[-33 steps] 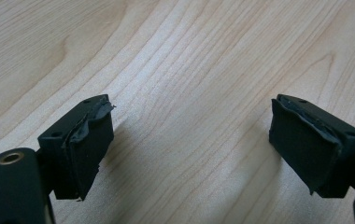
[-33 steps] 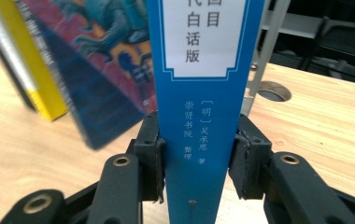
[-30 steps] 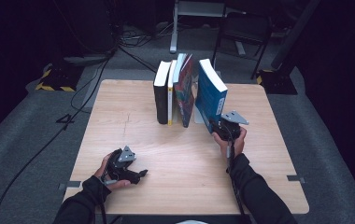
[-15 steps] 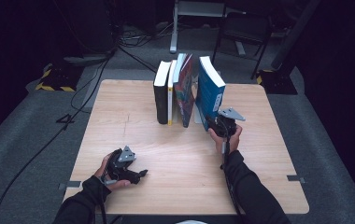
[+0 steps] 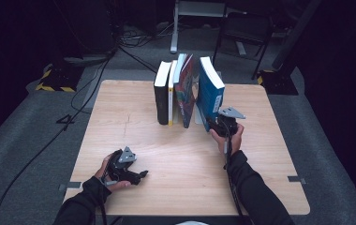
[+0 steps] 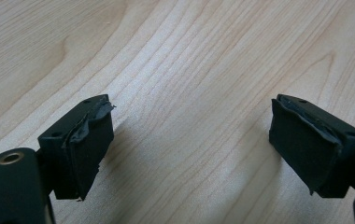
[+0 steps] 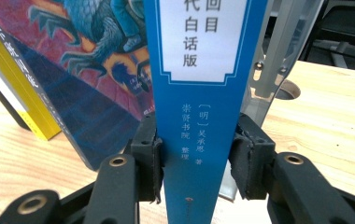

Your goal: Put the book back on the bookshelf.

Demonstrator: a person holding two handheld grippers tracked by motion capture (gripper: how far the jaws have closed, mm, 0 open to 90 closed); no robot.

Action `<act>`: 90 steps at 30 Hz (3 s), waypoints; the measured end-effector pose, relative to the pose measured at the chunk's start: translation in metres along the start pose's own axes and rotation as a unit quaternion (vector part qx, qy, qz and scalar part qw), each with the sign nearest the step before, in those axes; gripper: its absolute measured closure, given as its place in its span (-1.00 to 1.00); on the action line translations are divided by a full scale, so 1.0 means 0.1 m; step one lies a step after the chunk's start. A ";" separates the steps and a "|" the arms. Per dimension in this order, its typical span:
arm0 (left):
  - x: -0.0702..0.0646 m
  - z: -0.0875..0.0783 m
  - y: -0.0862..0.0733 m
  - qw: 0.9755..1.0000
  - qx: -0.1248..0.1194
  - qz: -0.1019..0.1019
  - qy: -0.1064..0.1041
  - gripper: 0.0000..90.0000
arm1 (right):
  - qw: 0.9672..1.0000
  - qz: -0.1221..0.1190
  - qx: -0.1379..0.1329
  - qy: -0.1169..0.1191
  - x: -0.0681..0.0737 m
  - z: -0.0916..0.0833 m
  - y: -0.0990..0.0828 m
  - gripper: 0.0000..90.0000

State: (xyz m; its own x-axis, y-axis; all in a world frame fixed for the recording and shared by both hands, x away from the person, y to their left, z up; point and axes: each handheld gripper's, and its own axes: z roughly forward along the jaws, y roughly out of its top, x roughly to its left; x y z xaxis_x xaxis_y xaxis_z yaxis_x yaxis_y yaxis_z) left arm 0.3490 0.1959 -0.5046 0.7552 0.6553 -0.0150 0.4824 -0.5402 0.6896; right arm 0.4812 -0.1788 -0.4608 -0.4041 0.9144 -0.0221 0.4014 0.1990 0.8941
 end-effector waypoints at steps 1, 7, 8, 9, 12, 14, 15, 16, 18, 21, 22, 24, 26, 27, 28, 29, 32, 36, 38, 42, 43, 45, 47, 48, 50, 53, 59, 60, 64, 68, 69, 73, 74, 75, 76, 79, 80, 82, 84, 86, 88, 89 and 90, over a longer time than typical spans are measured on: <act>0.00 0.00 0.00 1.000 -0.001 -0.001 0.000 -0.69 | 1.000 -0.002 0.005 0.002 0.00 0.00 0.01 0.28; 0.00 0.00 0.00 1.000 -0.001 0.000 0.000 -0.69 | 1.000 -0.012 0.019 0.018 -0.05 -0.04 0.03 0.25; 0.00 0.00 0.00 1.000 -0.001 0.000 0.000 -0.69 | 0.999 -0.014 0.021 0.021 -0.05 -0.04 0.03 0.25; 0.00 0.00 0.00 1.000 -0.001 0.000 0.000 -0.69 | 0.999 -0.016 0.023 0.023 -0.06 -0.05 0.04 0.24; 0.00 0.00 0.00 1.000 -0.001 0.000 0.000 -0.69 | 0.999 -0.024 0.029 0.027 -0.07 -0.08 0.06 0.21; 0.00 0.00 0.00 1.000 0.000 0.000 0.000 -0.69 | 0.998 -0.033 0.034 0.029 -0.07 -0.10 0.07 0.20; 0.00 0.00 0.00 1.000 -0.001 0.000 0.000 -0.69 | 0.998 -0.032 0.037 0.031 -0.08 -0.11 0.07 0.19; 0.00 0.00 0.00 1.000 0.000 -0.001 0.000 -0.69 | 0.998 -0.033 0.038 0.031 -0.08 -0.12 0.07 0.17; 0.00 0.00 0.00 1.000 -0.001 0.000 0.000 -0.69 | 0.998 -0.035 0.043 0.035 -0.09 -0.14 0.08 0.14; 0.00 0.00 0.00 1.000 -0.001 -0.001 0.000 -0.69 | 0.997 -0.040 0.050 0.038 -0.10 -0.16 0.09 0.08; 0.00 0.00 0.00 1.000 -0.001 0.000 0.001 -0.69 | 0.997 -0.043 0.053 0.043 -0.10 -0.18 0.10 0.06; 0.00 0.00 0.00 1.000 -0.001 0.000 0.000 -0.69 | 0.996 -0.046 0.055 0.046 -0.11 -0.20 0.10 0.04; 0.00 0.00 0.00 1.000 0.000 0.000 0.000 -0.69 | 0.995 -0.062 0.058 0.043 -0.11 -0.24 0.09 0.01; 0.00 0.00 0.00 1.000 -0.001 0.000 0.000 -0.69 | 0.995 -0.066 0.060 0.050 -0.12 -0.25 0.09 0.00; 0.00 0.00 0.00 1.000 0.000 0.000 0.000 -0.69 | 0.994 -0.071 0.066 0.055 -0.13 -0.26 0.09 -0.03; 0.00 0.00 0.00 1.000 0.000 -0.001 0.000 -0.69 | 0.993 -0.076 0.067 0.054 -0.13 -0.28 0.09 -0.05; 0.00 0.00 0.00 1.000 0.000 0.000 0.000 -0.69 | 0.991 -0.089 0.074 0.066 -0.17 -0.32 0.09 -0.12; 0.00 0.00 0.00 1.000 0.000 0.000 0.000 -0.69 | 0.989 -0.100 0.080 0.077 -0.20 -0.37 0.07 -0.18; 0.00 0.00 0.00 1.000 0.000 0.000 0.000 -0.69 | 0.988 -0.105 0.083 0.082 -0.22 -0.40 0.06 -0.22; 0.00 0.00 0.00 1.000 0.000 0.000 0.000 -0.69 | 0.986 -0.118 0.083 0.082 -0.27 -0.48 0.02 -0.19; 0.00 0.00 0.00 1.000 0.000 0.000 0.000 -0.69 | 0.986 -0.124 0.083 0.081 -0.28 -0.50 0.01 -0.20; 0.00 0.00 0.00 1.000 0.000 0.000 0.000 -0.69 | 0.984 -0.129 0.084 0.086 -0.31 -0.55 0.00 -0.23; 0.00 0.00 0.00 1.000 0.000 0.000 0.000 -0.69 | 0.983 -0.134 0.087 0.086 -0.34 -0.58 -0.02 -0.25; 0.00 0.00 0.00 1.000 0.000 0.000 0.000 -0.69 | 0.983 -0.134 0.087 0.086 -0.34 -0.58 -0.02 -0.25; 0.00 0.00 0.00 1.000 0.000 -0.001 0.000 -0.69 | 0.982 -0.138 0.091 0.092 -0.37 -0.62 -0.04 -0.26; 0.00 0.00 0.00 1.000 0.000 -0.001 0.001 -0.69 | 0.980 -0.137 0.098 0.105 -0.41 -0.68 -0.05 -0.29; 0.00 0.00 0.00 1.000 0.000 -0.001 0.001 -0.69 | 0.978 -0.154 0.086 0.108 -0.46 -0.84 -0.04 -0.34; 0.00 0.00 0.00 1.000 0.000 -0.001 0.001 -0.69 | 0.977 -0.160 0.085 0.113 -0.46 -0.87 -0.05 -0.35; 0.00 0.00 0.00 1.000 0.001 0.000 0.001 -0.69 | 0.973 -0.176 0.086 0.118 -0.48 -0.97 -0.10 -0.37; 0.00 0.00 0.00 1.000 0.001 0.000 0.001 -0.69 | 0.971 -0.186 0.091 0.123 -0.50 -1.05 -0.14 -0.37; 0.00 0.00 0.00 1.000 0.001 0.000 0.001 -0.69 | 0.970 -0.188 0.088 0.123 -0.50 -1.07 -0.16 -0.36; 0.00 0.00 0.00 1.000 0.001 0.001 0.001 -0.69 | 0.969 -0.195 0.095 0.121 -0.52 -1.12 -0.21 -0.38; 0.00 0.00 0.00 1.000 0.001 0.001 0.001 -0.69 | 0.968 -0.197 0.097 0.122 -0.52 -1.14 -0.22 -0.38; 0.00 0.00 0.00 1.000 0.001 0.001 0.001 -0.69 | 0.968 -0.198 0.098 0.123 -0.52 -1.15 -0.24 -0.39; 0.00 0.00 0.00 1.000 0.001 0.001 0.001 -0.69 | 0.968 -0.198 0.099 0.122 -0.52 -1.16 -0.25 -0.40; 0.00 0.00 0.00 1.000 0.001 0.001 0.001 -0.69 | 0.965 -0.206 0.102 0.125 -0.52 -1.19 -0.30 -0.41; 0.00 0.00 0.00 1.000 0.001 0.001 0.001 -0.69 | 0.964 -0.207 0.106 0.127 -0.52 -1.20 -0.32 -0.41; 0.00 0.00 0.00 1.000 0.001 0.001 0.001 -0.69 | 0.962 -0.212 0.111 0.129 -0.50 -1.21 -0.36 -0.41; 0.00 0.00 0.00 1.000 0.001 0.001 0.001 -0.69 | 0.959 -0.220 0.118 0.132 -0.49 -1.23 -0.40 -0.41; 0.00 0.00 0.00 1.000 0.001 0.001 0.001 -0.69 | 0.957 -0.227 0.125 0.130 -0.48 -1.25 -0.45 -0.41; 0.00 -0.01 0.00 1.000 0.001 0.001 0.001 -0.69 | 0.956 -0.228 0.130 0.131 -0.48 -1.26 -0.49 -0.41; 0.00 -0.01 0.00 1.000 0.001 0.001 0.001 -0.69 | 0.956 -0.227 0.132 0.131 -0.48 -1.27 -0.52 -0.41; 0.00 -0.01 0.00 1.000 0.001 0.001 0.001 -0.69 | 0.957 -0.226 0.132 0.128 -0.49 -1.28 -0.55 -0.41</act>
State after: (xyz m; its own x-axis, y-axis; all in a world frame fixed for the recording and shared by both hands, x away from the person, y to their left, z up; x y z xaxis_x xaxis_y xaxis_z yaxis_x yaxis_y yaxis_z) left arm 0.3484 0.1962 -0.5045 0.7550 0.6557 -0.0114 0.4815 -0.5425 0.6883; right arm 0.3738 -0.2798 -0.4513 -0.7602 0.6041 -0.2390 0.3183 0.6670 0.6736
